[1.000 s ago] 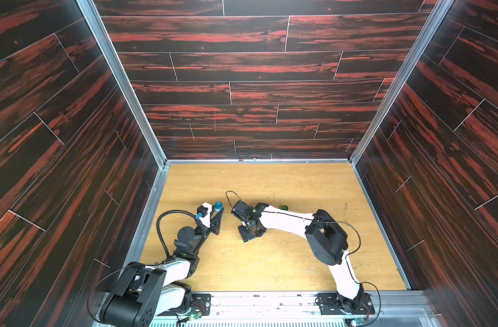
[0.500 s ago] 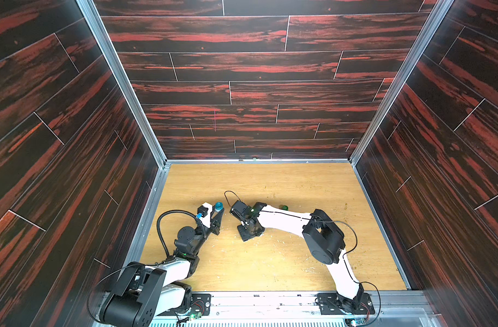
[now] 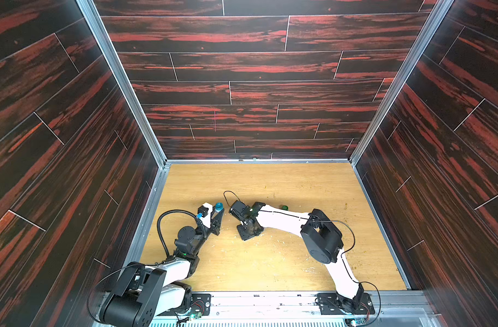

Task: Close the paint jar lid
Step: Pick up the lid from the center of the board.

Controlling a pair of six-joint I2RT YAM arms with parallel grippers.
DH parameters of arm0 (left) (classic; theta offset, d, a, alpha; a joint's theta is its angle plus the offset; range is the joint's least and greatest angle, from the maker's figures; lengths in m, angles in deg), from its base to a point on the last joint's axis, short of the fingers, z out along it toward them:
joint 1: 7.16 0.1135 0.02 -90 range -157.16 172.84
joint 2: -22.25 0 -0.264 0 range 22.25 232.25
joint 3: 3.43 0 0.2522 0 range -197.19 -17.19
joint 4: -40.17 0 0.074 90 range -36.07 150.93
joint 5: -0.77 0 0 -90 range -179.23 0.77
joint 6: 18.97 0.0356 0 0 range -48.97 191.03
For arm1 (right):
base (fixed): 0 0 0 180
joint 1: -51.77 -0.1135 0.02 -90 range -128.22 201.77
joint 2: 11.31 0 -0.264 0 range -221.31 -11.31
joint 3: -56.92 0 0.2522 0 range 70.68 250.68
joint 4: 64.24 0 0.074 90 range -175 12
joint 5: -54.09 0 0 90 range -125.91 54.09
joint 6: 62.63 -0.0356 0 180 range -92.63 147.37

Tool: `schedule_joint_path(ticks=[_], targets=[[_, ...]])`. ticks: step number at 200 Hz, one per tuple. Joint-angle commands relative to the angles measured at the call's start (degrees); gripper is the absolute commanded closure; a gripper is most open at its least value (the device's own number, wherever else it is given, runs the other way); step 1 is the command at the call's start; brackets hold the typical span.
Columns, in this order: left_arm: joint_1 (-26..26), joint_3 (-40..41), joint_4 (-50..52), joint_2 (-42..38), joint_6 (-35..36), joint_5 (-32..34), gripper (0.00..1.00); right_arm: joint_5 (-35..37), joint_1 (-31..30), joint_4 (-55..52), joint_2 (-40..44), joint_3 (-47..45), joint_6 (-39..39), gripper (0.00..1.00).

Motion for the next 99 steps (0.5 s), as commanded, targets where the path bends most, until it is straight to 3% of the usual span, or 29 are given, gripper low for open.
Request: schedule_joint_path(ticks=[1, 49, 99], targets=[[0.3, -0.5, -0.8, -1.5, 0.1, -1.1, 0.69, 0.2, -0.4, -1.7, -1.5, 0.8, -0.3, 0.63], [0.3, -0.9, 0.9, -2.4, -0.2, -3.2, 0.69, 1.3, 0.2, -1.9, 2.4, -0.6, 0.7, 0.65], [0.1, -3.2, 4.3, -3.6, -2.6, -9.3, 0.69, 0.9, 2.5, -3.7, 15.4, -4.2, 4.5, 0.66]])
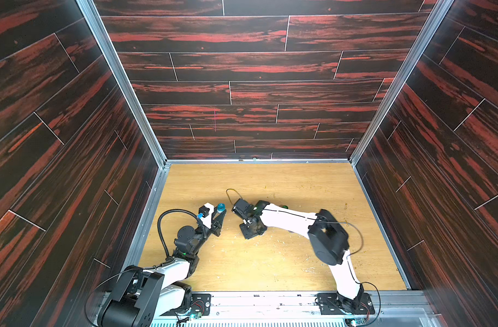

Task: Close the paint jar lid
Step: Pick up the lid from the center of the board, then close the lid on the paint jar.

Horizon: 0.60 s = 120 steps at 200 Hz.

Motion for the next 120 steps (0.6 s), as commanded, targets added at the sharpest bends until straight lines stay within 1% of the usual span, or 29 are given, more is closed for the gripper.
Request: schedule_joint_path(ticks=[1, 25, 39, 52, 84, 120], targets=[[0.0, -2.3, 0.9, -1.4, -1.7, -4.5, 0.69, -0.1, 1.3, -2.1, 8.4, -0.9, 2.5, 0.66], [-1.9, -3.7, 1.6, -1.0, -2.9, -6.6, 0.69, -1.4, 2.0, -4.7, 13.8, -0.7, 4.8, 0.67], [-4.1, -4.7, 3.4, -0.8, -2.1, -7.0, 0.70, -2.9, 2.3, -6.3, 16.4, -0.1, 5.8, 0.67], [-7.0, -5.3, 4.6, -0.7, -0.9, -6.1, 0.70, -3.7, 2.4, -7.9, 18.3, 0.8, 6.6, 0.67], [-13.3, -7.1, 6.7, 0.6, 0.8, -5.0, 0.71, -6.4, 3.0, -11.8, 21.2, 3.3, 8.3, 0.67], [-17.6, -7.2, 5.9, 2.3, 0.8, -4.4, 0.72, -9.7, 3.5, -13.3, 23.3, 3.9, 8.7, 0.67]])
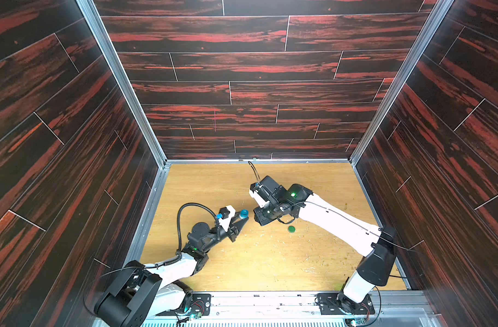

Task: Close the paint jar lid
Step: Close the lid on the paint jar.

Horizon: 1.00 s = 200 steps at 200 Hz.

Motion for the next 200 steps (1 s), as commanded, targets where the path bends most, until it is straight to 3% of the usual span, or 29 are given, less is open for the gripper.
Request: schedule_joint_path(ticks=[1, 77, 200], targets=[[-2.0, -1.2, -0.1, 0.8, 1.0, 0.2, 0.72, -3.6, 0.7, -3.5, 2.1, 1.5, 1.3, 0.67], [-6.4, -1.2, 0.5, 1.8, 0.9, 0.6, 0.72, -8.2, 0.9, -4.8, 1.3, 4.3, 2.0, 0.67], [-6.9, -1.8, 0.6, 2.1, 0.8, 1.1, 0.73, -10.6, 0.9, -6.3, -4.1, 7.7, 3.0, 0.67]])
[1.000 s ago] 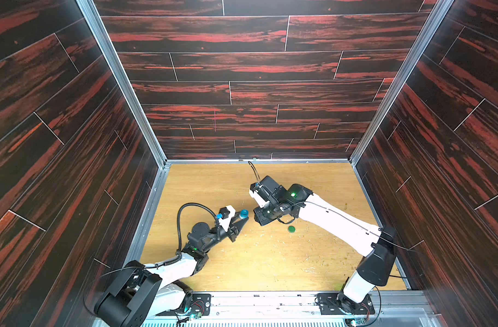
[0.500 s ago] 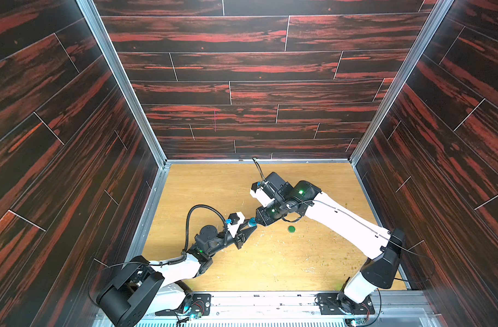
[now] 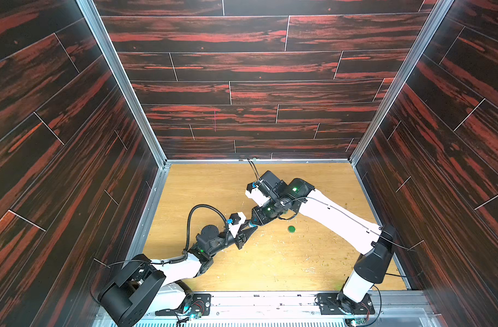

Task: Close the paint jar lid
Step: Close the lid on the paint jar.

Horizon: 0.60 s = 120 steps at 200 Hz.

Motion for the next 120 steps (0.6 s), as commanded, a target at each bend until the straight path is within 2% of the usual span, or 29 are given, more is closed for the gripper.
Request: schedule_joint_path(ticks=[1, 120], targets=[[-0.2, -1.5, -0.7, -0.3, 0.6, 0.2, 0.73, -1.0, 0.2, -1.6, -1.3, 1.8, 0.8, 0.67], [-0.2, -1.1, 0.2, -1.9, 0.8, 0.5, 0.73, -0.4, 1.0, -1.6, -3.2, 2.4, 1.0, 0.67]])
